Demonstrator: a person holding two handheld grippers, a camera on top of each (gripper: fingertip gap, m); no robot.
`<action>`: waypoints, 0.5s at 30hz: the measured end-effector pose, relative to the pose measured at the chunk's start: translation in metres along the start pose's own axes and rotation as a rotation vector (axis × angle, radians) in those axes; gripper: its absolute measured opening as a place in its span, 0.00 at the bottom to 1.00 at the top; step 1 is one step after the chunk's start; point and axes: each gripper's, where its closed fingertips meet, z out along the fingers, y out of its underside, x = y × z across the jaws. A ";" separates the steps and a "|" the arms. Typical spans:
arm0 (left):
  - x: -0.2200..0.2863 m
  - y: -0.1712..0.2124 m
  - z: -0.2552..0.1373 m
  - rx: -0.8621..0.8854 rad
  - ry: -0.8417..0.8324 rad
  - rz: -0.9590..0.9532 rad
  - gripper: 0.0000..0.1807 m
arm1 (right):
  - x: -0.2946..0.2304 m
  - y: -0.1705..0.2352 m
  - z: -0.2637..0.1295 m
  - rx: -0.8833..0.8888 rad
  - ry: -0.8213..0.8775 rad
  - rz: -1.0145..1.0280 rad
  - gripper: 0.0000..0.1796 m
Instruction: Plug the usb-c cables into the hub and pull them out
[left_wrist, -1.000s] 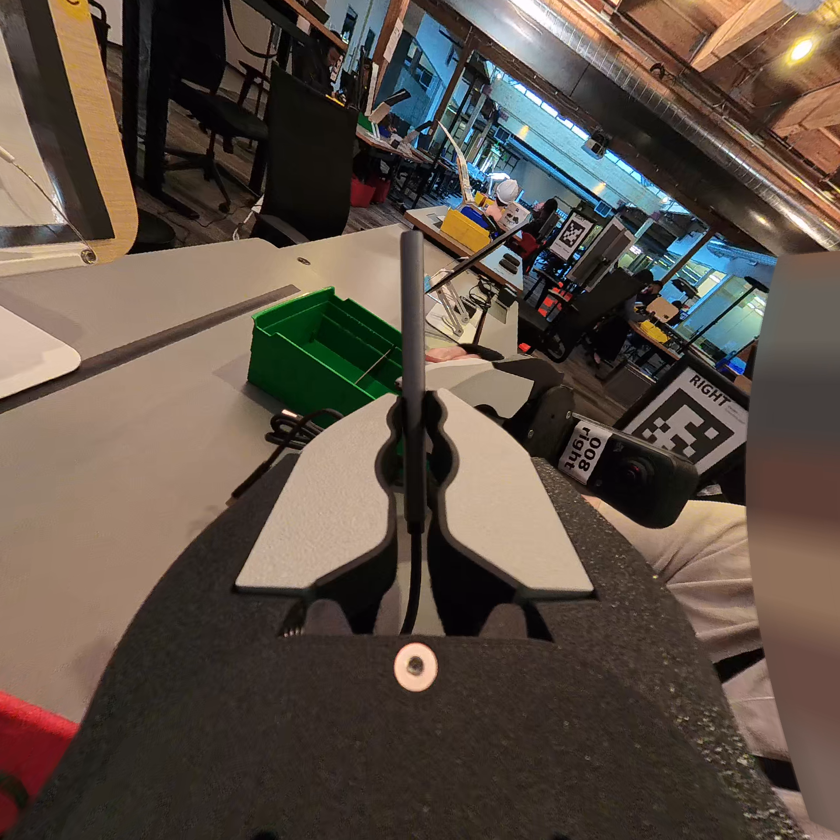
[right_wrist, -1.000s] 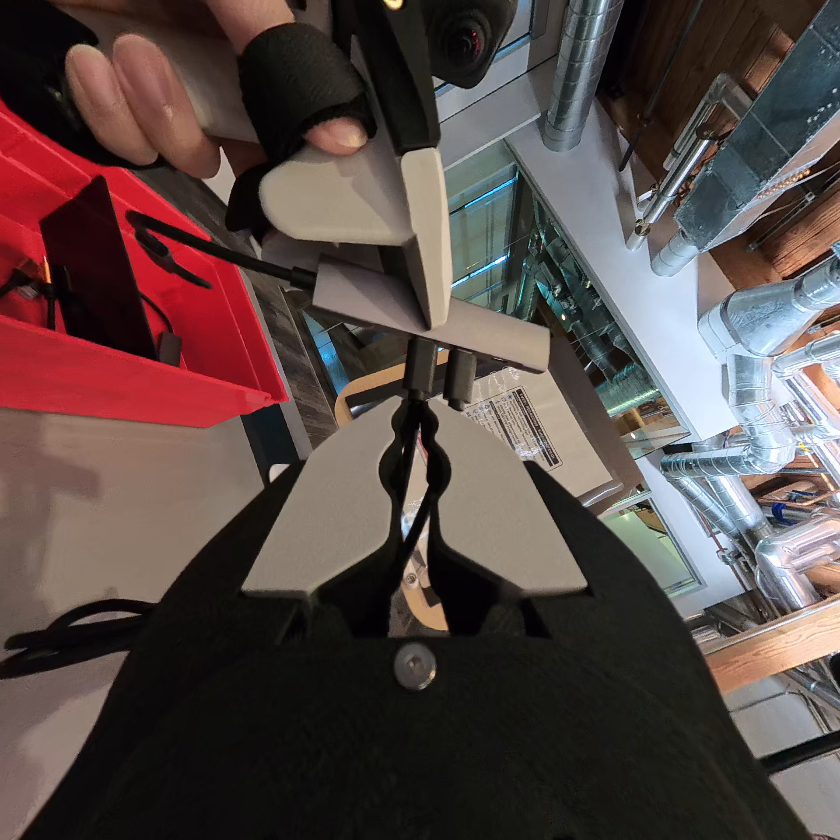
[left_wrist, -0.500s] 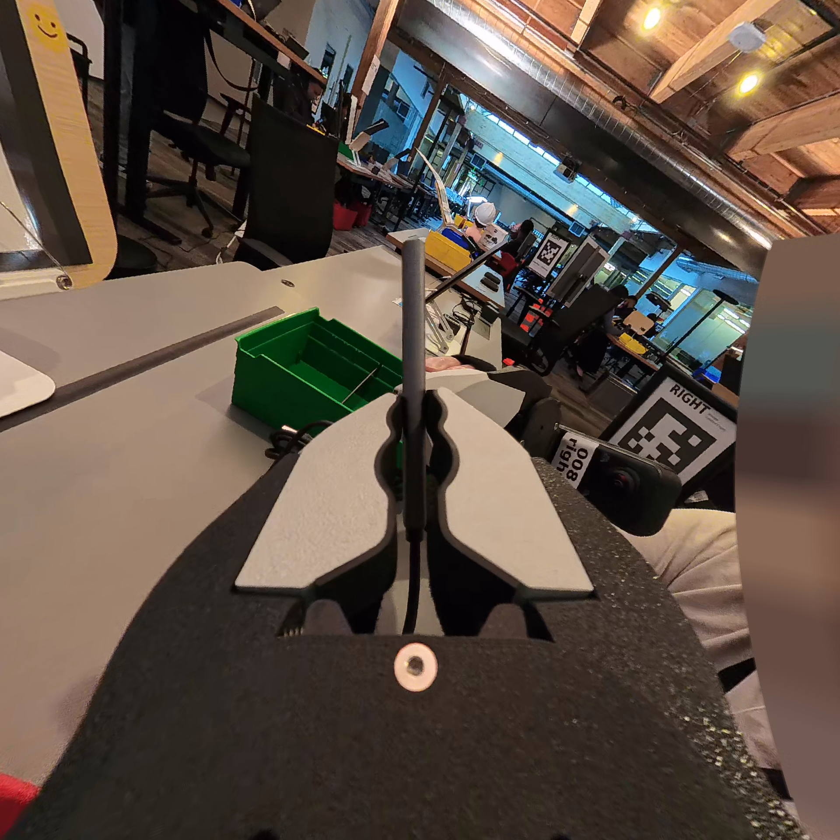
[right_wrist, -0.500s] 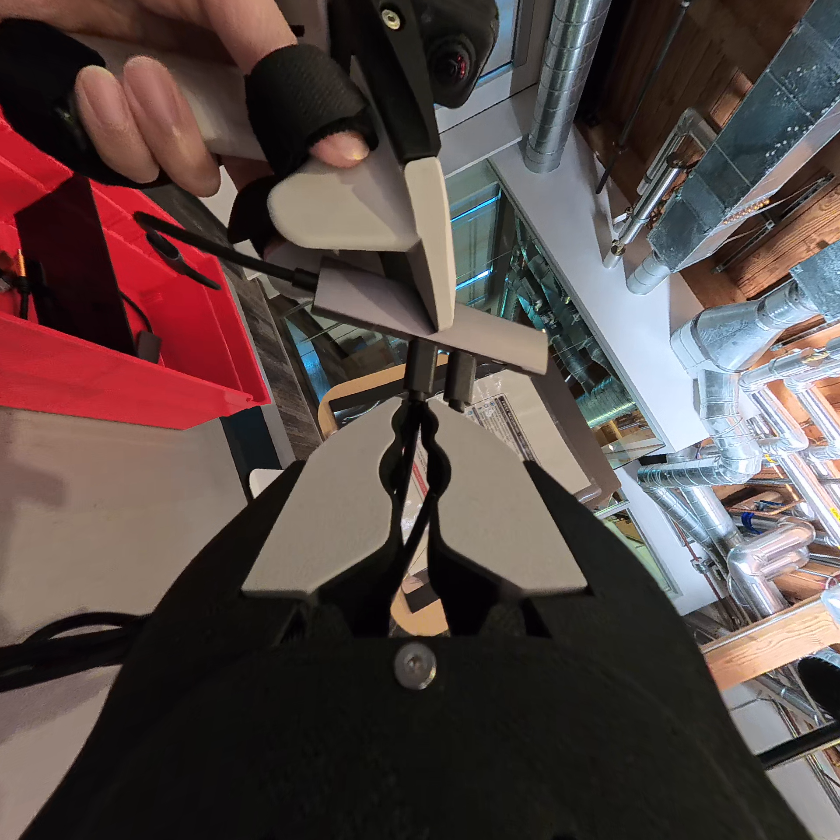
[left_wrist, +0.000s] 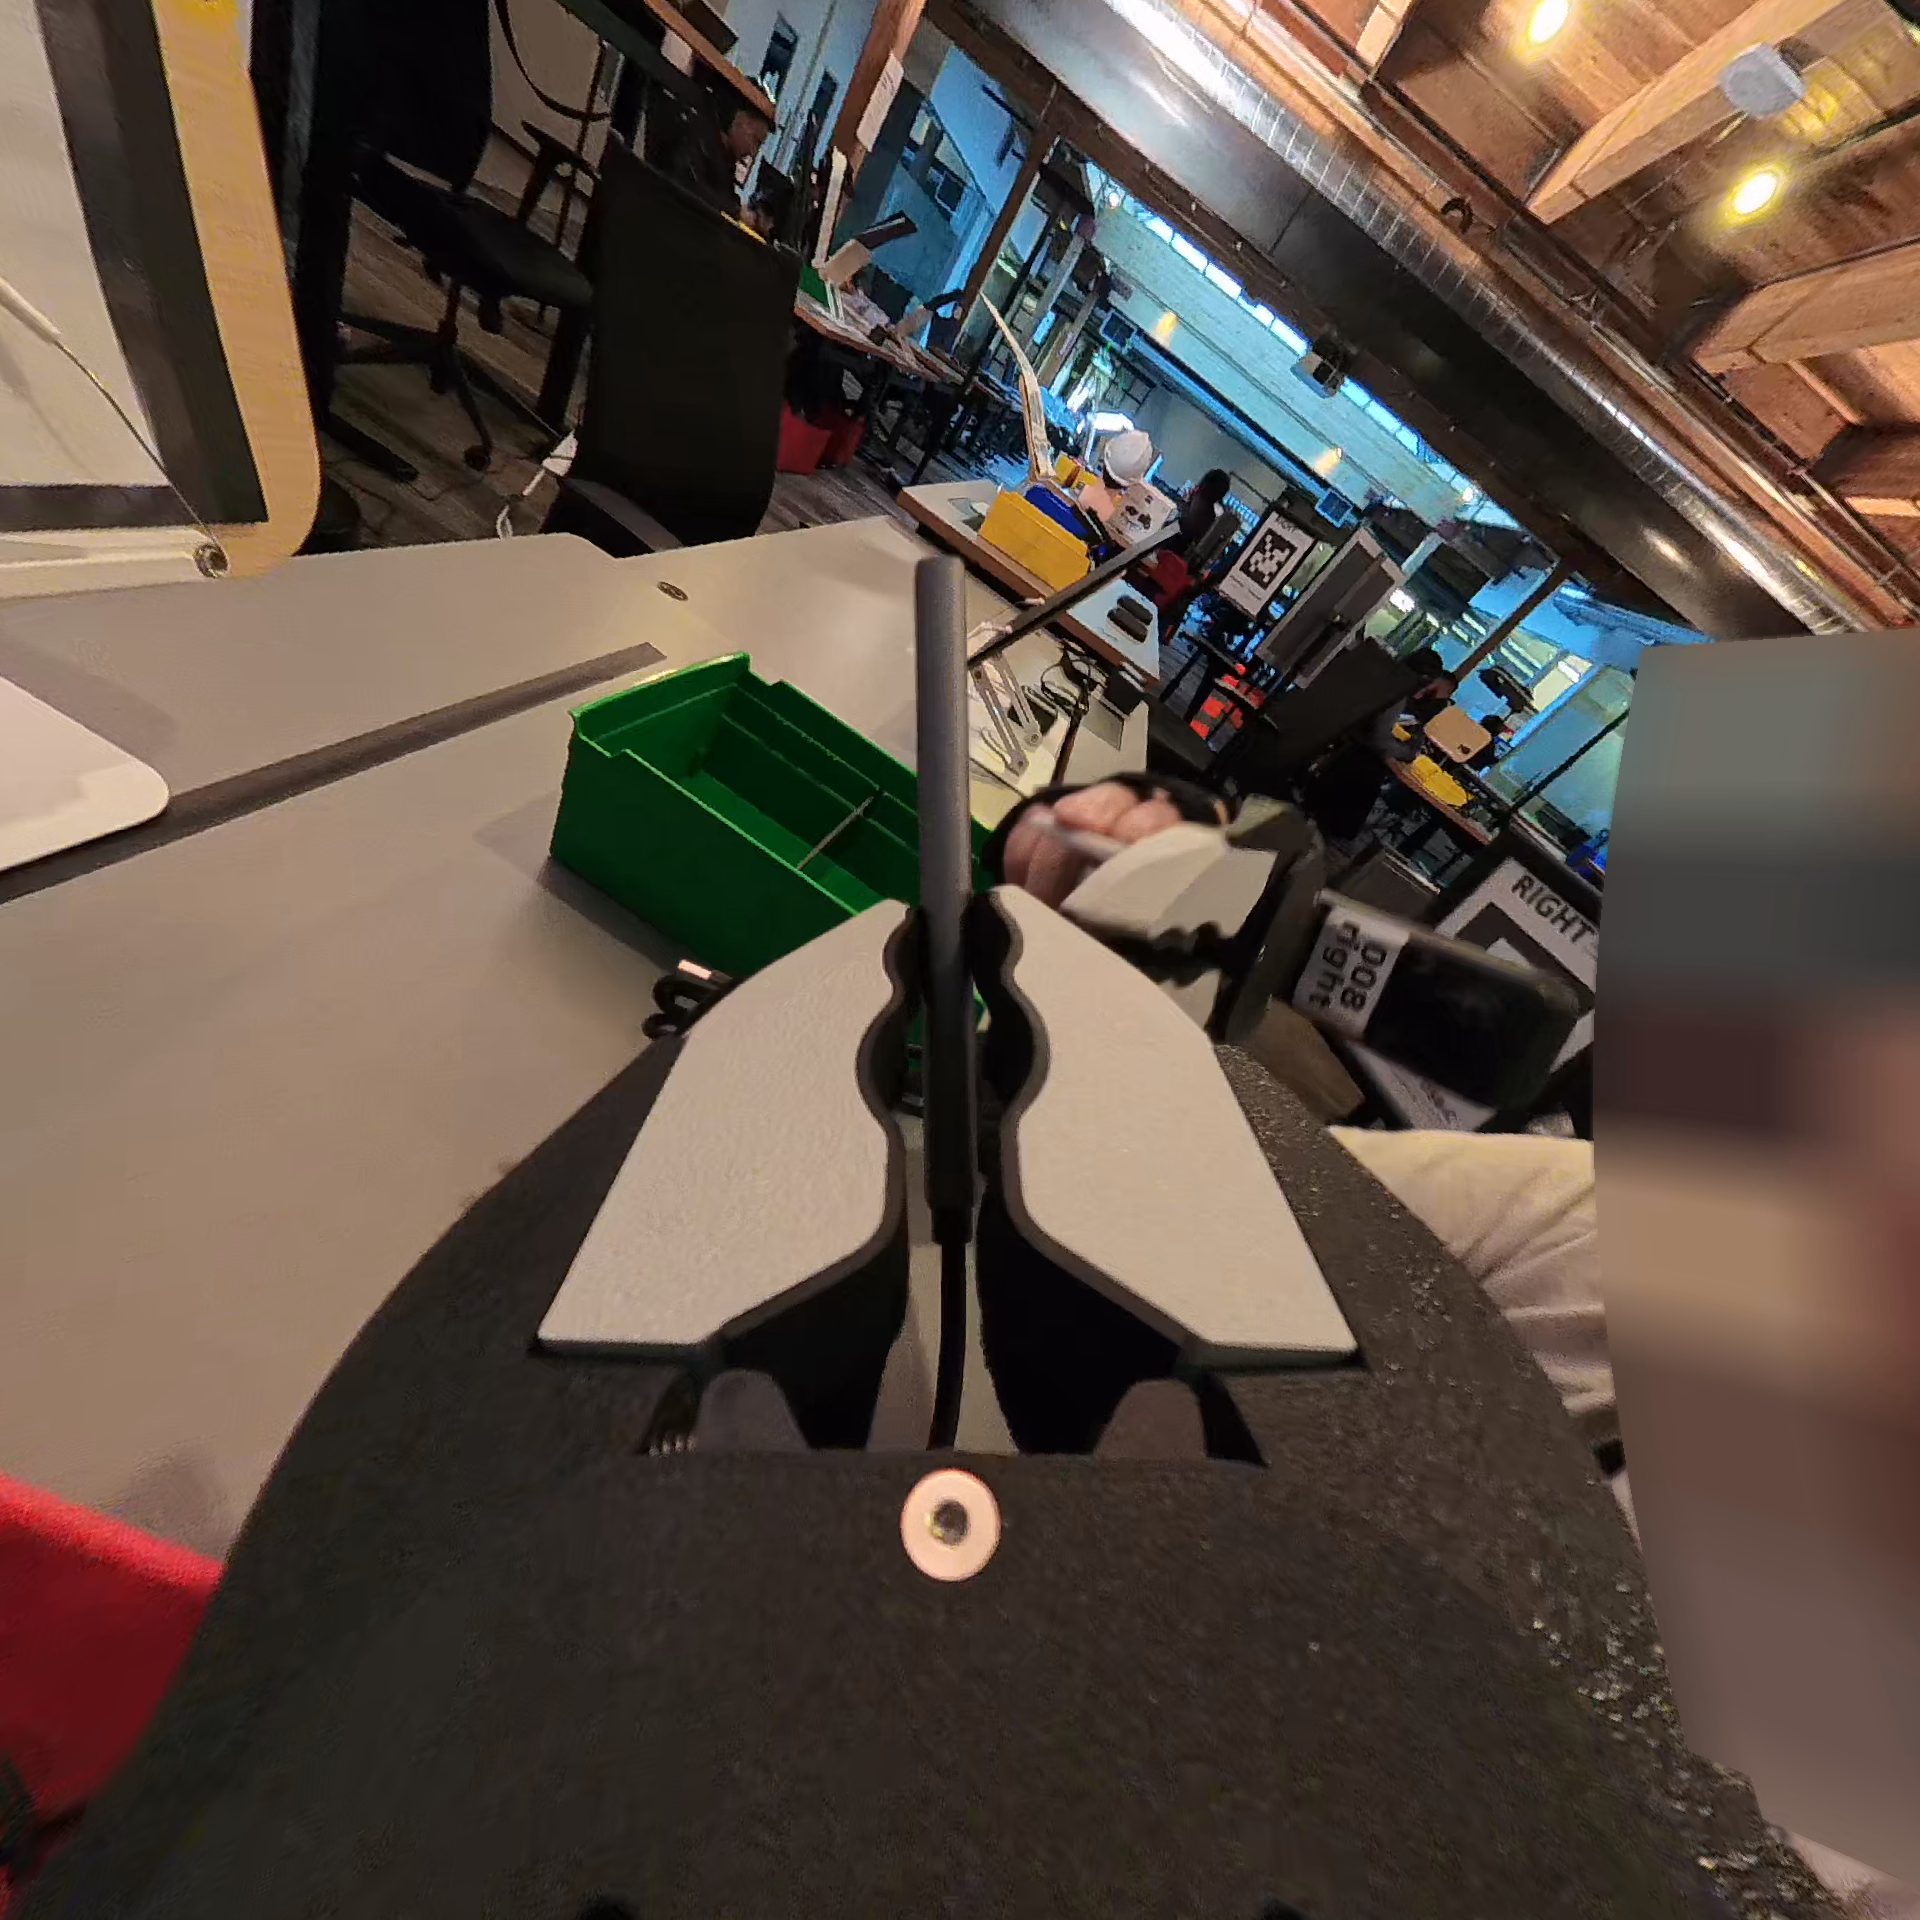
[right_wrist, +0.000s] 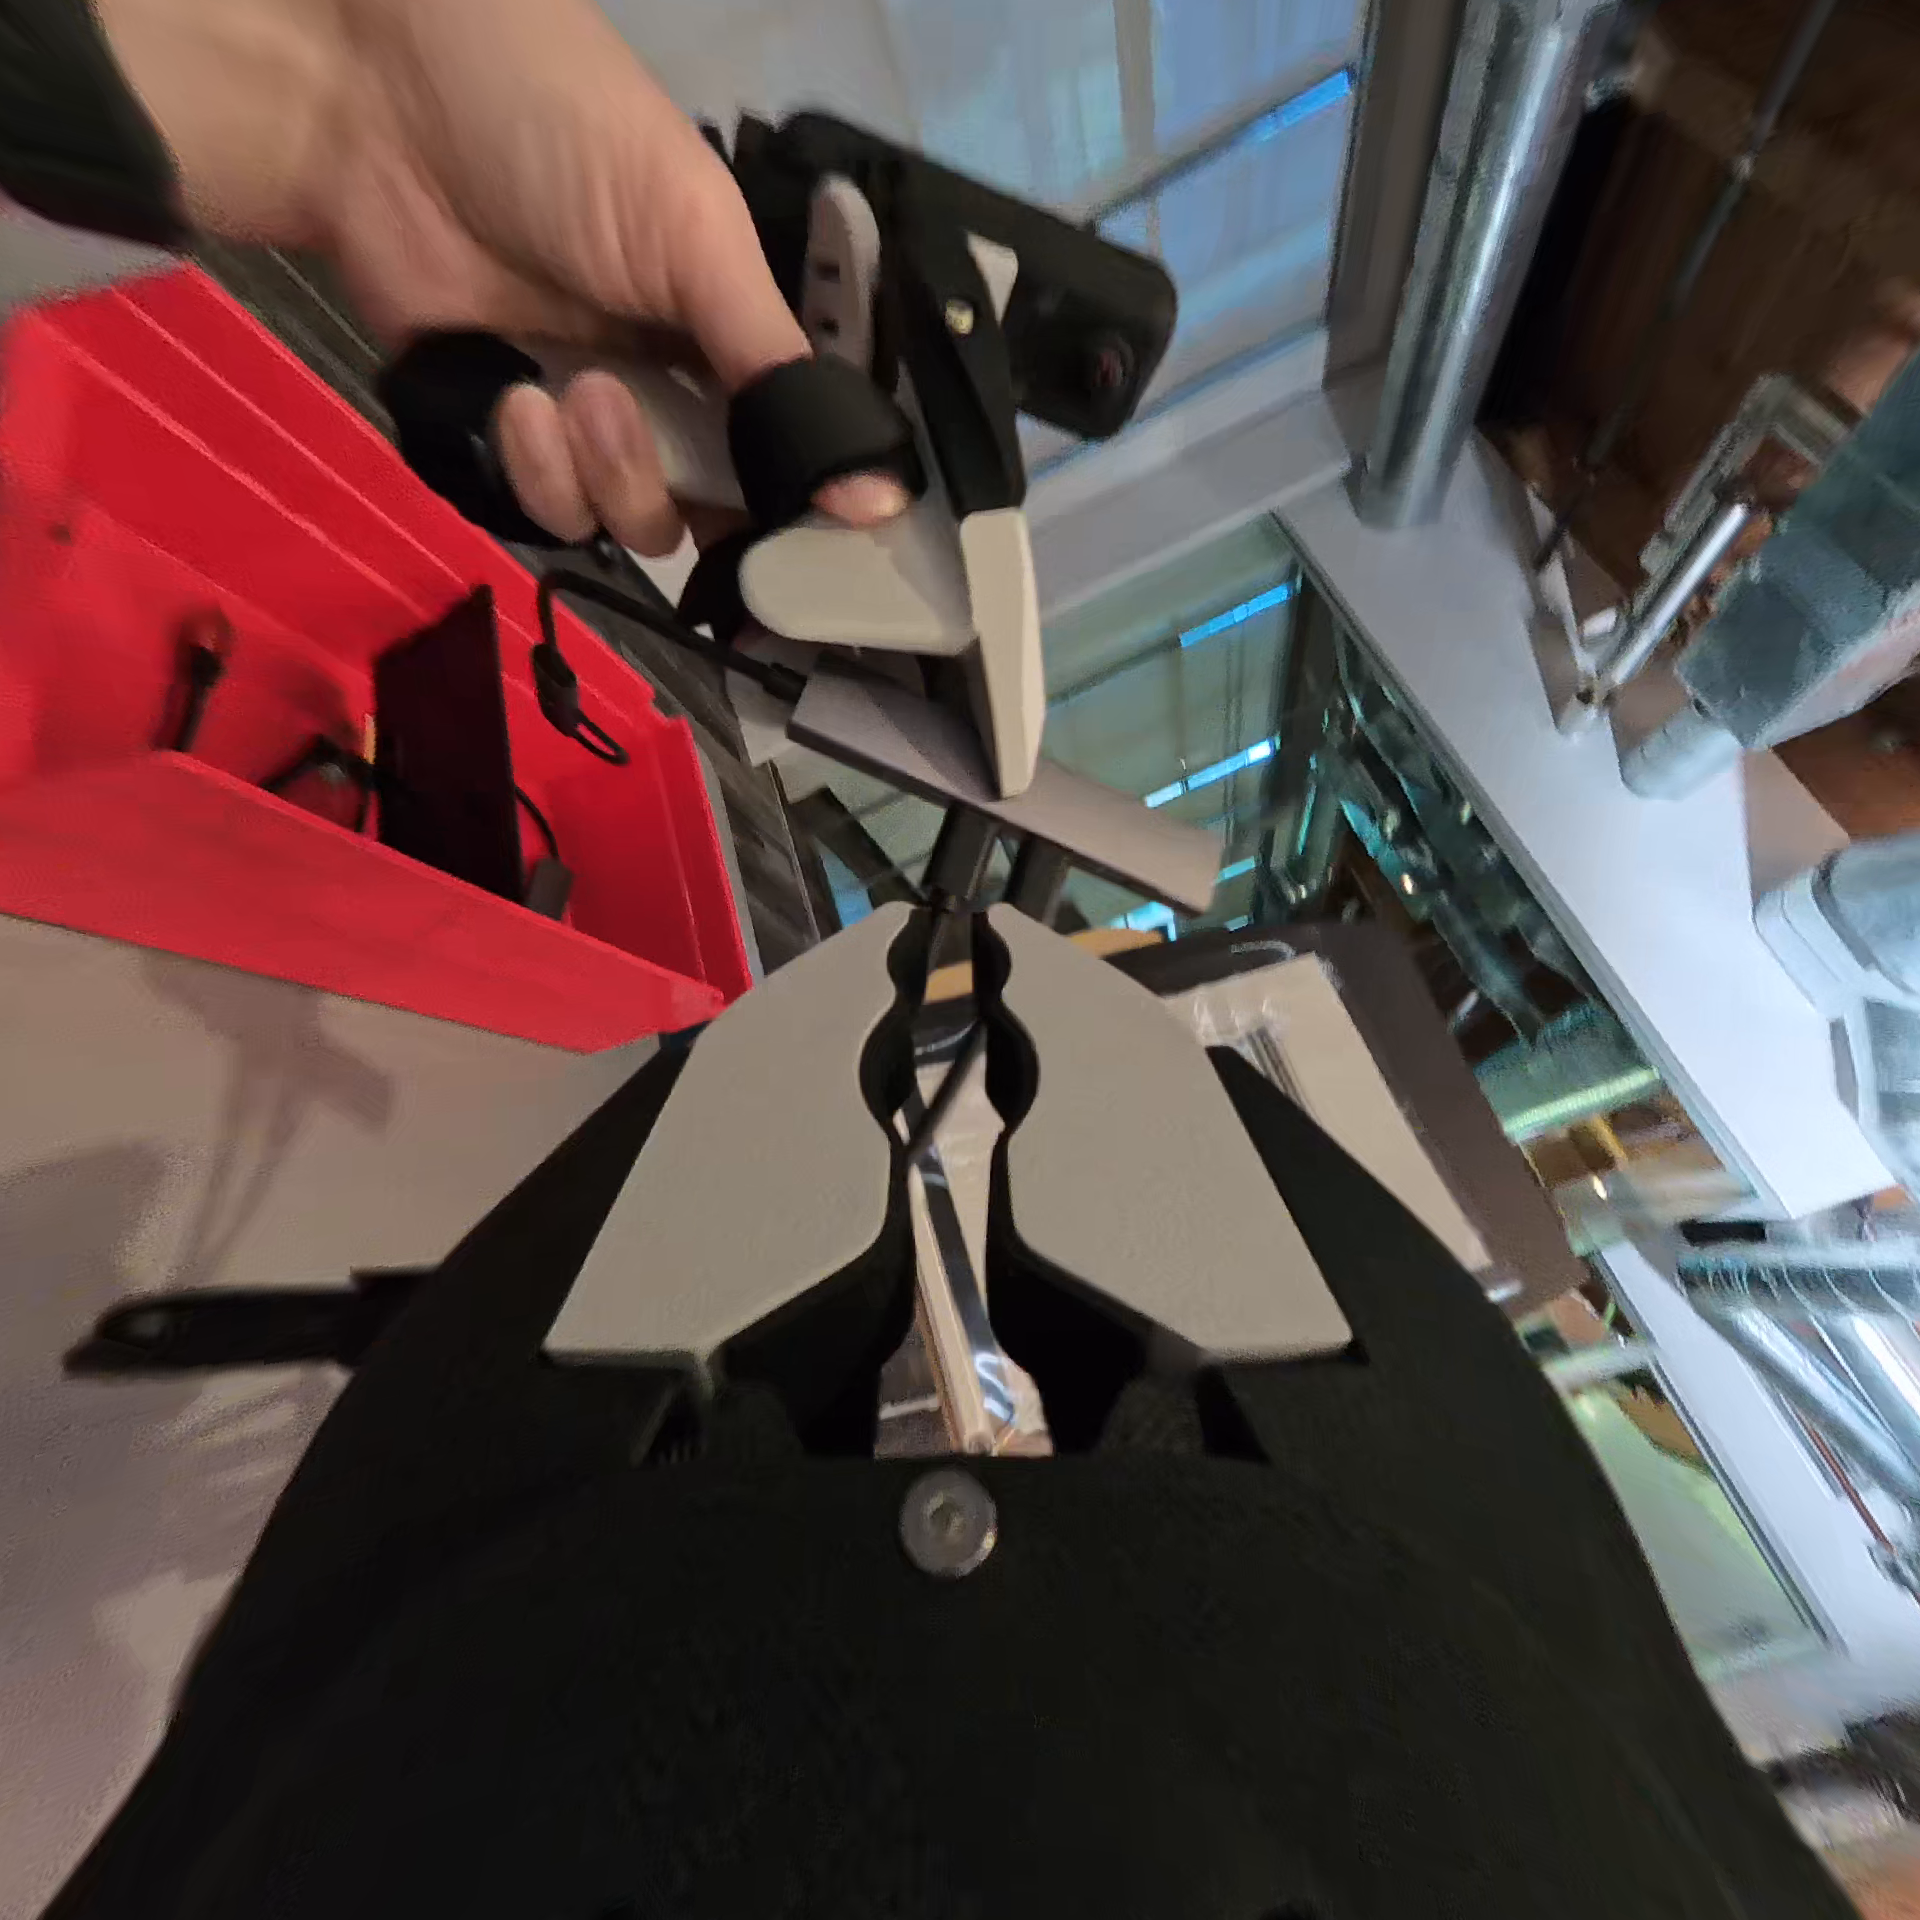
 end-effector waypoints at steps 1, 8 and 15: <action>0.002 0.003 -0.003 -0.020 0.004 0.006 0.05 | 0.007 -0.006 -0.006 0.032 0.016 0.001 0.05; 0.015 0.032 0.003 -0.221 -0.007 0.075 0.05 | 0.029 0.001 -0.033 0.100 0.148 -0.237 0.23; 0.024 0.057 0.013 -0.374 0.025 0.108 0.05 | 0.004 0.014 -0.012 0.022 0.136 -0.429 0.30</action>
